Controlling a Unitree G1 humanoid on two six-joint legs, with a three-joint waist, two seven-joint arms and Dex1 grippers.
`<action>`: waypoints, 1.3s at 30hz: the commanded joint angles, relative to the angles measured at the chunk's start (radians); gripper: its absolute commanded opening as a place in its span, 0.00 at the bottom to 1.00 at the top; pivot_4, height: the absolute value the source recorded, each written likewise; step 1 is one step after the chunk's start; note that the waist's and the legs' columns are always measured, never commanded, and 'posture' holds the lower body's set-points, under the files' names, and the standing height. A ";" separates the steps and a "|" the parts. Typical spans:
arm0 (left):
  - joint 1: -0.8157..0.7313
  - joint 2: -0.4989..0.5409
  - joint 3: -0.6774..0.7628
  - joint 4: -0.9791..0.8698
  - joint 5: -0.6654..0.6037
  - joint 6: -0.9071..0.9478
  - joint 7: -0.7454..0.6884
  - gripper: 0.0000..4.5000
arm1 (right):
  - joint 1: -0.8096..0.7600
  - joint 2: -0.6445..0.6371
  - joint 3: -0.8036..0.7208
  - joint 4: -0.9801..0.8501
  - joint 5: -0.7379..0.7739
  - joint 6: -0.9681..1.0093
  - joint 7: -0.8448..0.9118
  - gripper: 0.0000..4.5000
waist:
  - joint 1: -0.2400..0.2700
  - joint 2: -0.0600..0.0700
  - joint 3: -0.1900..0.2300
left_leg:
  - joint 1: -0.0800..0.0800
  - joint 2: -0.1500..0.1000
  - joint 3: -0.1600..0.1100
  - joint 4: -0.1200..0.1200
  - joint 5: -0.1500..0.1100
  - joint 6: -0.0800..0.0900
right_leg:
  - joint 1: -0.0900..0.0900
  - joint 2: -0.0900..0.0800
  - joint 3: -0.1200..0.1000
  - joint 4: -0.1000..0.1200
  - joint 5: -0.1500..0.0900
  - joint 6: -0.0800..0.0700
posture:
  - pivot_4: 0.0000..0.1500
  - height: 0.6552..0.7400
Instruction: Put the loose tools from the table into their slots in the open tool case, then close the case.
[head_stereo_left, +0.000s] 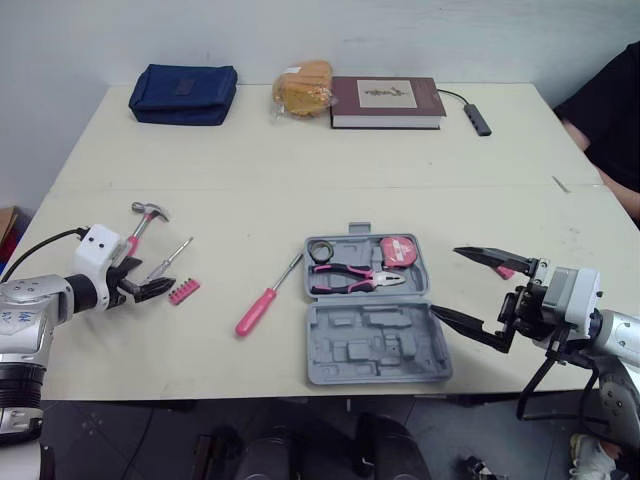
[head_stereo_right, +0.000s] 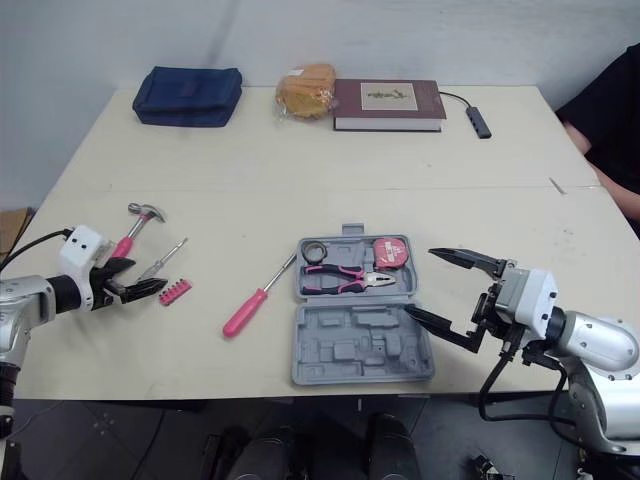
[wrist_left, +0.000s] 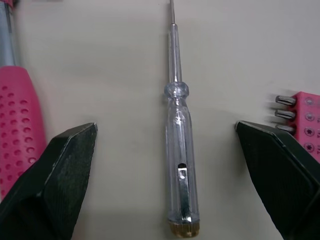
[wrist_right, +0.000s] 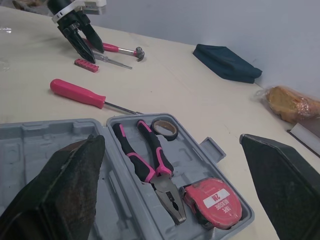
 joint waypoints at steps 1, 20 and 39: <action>-0.003 -0.004 -0.014 0.026 0.020 0.007 -0.006 0.80 | 0.009 -0.023 -0.038 -0.050 0.000 0.008 -0.015 1.00 | 0.000 0.000 0.000 | 0.000 0.000 0.000 0.000 0.000 0.000 | 0.000 0.000 0.000 0.000 0.000 0.000 | 1.00 1.00; -0.142 -0.025 -0.106 -0.458 -0.134 0.070 -0.219 0.02 | 0.100 -0.157 -0.193 -0.002 0.011 0.017 0.112 1.00 | 0.024 -0.001 0.001 | -0.003 -0.002 -0.002 0.007 -0.001 0.003 | 0.001 -0.004 -0.001 0.002 0.000 0.001 | 1.00 1.00; -0.507 -0.309 -0.744 -0.621 0.003 0.366 -0.201 0.02 | 0.329 -0.084 -0.281 -0.121 -0.024 0.035 0.040 1.00 | 0.030 -0.001 0.001 | -0.002 0.002 -0.003 0.008 0.000 0.001 | 0.004 0.007 0.006 -0.001 0.001 0.002 | 1.00 1.00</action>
